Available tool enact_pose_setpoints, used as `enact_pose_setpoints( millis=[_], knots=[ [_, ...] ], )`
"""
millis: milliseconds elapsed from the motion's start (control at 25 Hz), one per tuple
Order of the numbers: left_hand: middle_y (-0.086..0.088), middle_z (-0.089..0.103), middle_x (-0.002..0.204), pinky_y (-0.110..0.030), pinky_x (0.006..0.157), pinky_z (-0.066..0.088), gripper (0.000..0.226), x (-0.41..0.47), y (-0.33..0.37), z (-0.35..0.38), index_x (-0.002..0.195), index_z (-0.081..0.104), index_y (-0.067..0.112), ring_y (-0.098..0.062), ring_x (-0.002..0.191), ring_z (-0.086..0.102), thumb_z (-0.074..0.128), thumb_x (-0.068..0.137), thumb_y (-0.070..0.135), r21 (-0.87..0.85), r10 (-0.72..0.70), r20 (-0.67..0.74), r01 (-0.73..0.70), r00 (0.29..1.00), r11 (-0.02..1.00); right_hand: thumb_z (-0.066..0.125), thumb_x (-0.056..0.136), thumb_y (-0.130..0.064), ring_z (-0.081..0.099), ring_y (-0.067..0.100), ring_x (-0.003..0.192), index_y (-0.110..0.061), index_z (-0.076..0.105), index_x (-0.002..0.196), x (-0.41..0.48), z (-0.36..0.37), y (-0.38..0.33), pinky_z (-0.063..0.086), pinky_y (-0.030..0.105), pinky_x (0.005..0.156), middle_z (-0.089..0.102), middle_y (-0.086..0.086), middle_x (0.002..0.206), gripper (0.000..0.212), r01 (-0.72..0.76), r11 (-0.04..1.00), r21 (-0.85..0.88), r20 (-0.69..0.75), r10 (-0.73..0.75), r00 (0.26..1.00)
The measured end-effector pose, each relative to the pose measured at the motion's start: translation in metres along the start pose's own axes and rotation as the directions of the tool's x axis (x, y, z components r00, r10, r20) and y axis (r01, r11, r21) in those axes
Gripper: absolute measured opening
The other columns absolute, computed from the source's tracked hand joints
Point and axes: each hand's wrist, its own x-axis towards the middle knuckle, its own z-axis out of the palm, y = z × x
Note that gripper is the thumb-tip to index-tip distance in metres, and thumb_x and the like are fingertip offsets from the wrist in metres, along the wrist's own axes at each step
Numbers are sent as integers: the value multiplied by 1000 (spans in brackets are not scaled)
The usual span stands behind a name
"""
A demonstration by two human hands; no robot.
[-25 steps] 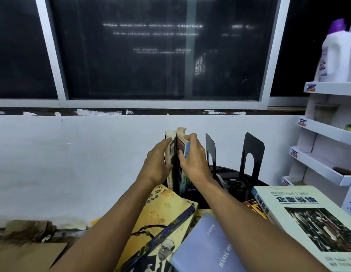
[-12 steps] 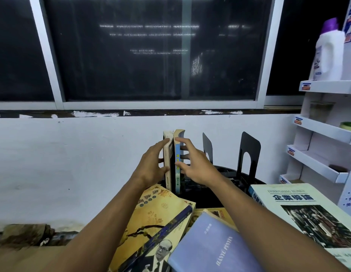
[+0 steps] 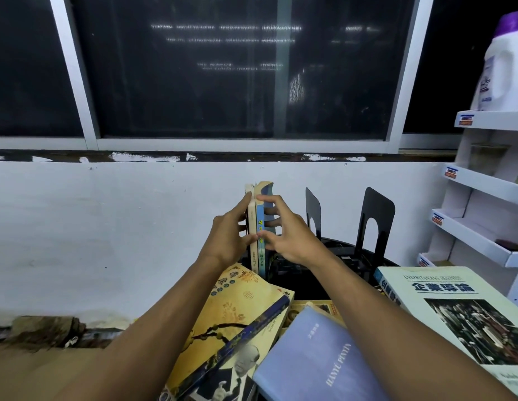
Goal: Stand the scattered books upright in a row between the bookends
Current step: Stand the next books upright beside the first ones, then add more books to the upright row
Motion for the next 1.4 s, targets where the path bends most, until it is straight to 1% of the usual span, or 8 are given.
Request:
enact_pose_setpoints(
  millis=[200, 320, 400, 640, 880, 1120, 1280, 1400],
  knots=[
    [-6, 62, 137, -24, 89, 49, 93, -3, 1, -1, 156, 22, 41, -21, 125, 60, 75, 88, 7, 25, -3, -1, 3, 1000, 1000, 65, 95, -5, 56, -5, 111, -42, 37, 144, -1, 0, -2, 61, 37, 86, 49, -27, 116, 67, -3, 1000, 7, 9, 3, 1000],
    [-5, 57, 143, -20, 87, 45, 96, -5, 3, -1, 160, 15, 35, -21, 127, 59, 74, 89, 5, 73, -24, 34, 22, 999, 997, 64, 97, -7, 55, -8, 107, -39, 36, 146, -2, -3, -6, 54, 22, 86, 50, -22, 122, 64, -7, 999, -33, 10, 7, 1000],
    [-5, 54, 146, -19, 85, 44, 98, -5, 5, -3, 161, 12, 32, -22, 128, 58, 74, 89, 7, 118, -37, 72, 29, 997, 993, 64, 98, -12, 57, 1, 113, -39, 36, 147, -4, -9, -9, 46, 13, 80, 52, -11, 135, 63, -13, 998, -66, 22, 14, 1000],
    [-5, 48, 150, -33, 97, 48, 93, -19, 17, -17, 160, 18, 27, -22, 131, 53, 77, 88, 22, 234, -32, 83, 12, 996, 972, 67, 97, -26, 54, 10, 121, -40, 28, 153, -29, -28, -17, 51, 34, 96, 49, -5, 143, 70, -21, 985, -169, 77, 35, 996],
    [-4, 47, 147, -33, 97, 51, 75, -75, 49, -23, 154, 34, 27, -18, 123, 55, 74, 91, 28, 194, -40, 53, 29, 998, 981, 67, 95, -35, 57, 8, 118, -36, 45, 142, -84, -67, -24, 44, 21, 91, 57, -7, 132, 52, -8, 953, -303, 164, 60, 985],
    [6, 48, 141, -40, 100, 51, 70, -158, 75, -13, 149, 39, 35, -15, 123, 55, 71, 88, 47, 155, -97, 192, 67, 977, 986, 70, 92, -42, 58, 3, 112, -34, 54, 135, -153, -89, -25, 49, 26, 95, 61, -10, 124, 47, 1, 919, -395, 244, 104, 964],
    [5, 45, 140, -35, 111, 40, 67, -200, 88, -2, 149, 39, 39, -16, 134, 45, 70, 89, 46, 209, -69, 254, 15, 965, 978, 69, 88, -51, 57, 4, 113, -39, 53, 135, -181, -95, -22, 48, 30, 98, 61, -10, 126, 51, 51, 877, -477, 292, 103, 951],
    [8, 38, 131, -41, 110, 39, 71, -226, 97, 3, 149, 37, 44, -22, 132, 41, 69, 87, 52, 231, -108, 277, 42, 955, 972, 68, 87, -57, 56, 7, 113, -37, 51, 137, -195, -98, -24, 47, 31, 99, 61, -6, 128, 57, 76, 857, -509, 322, 107, 941]
  ],
)
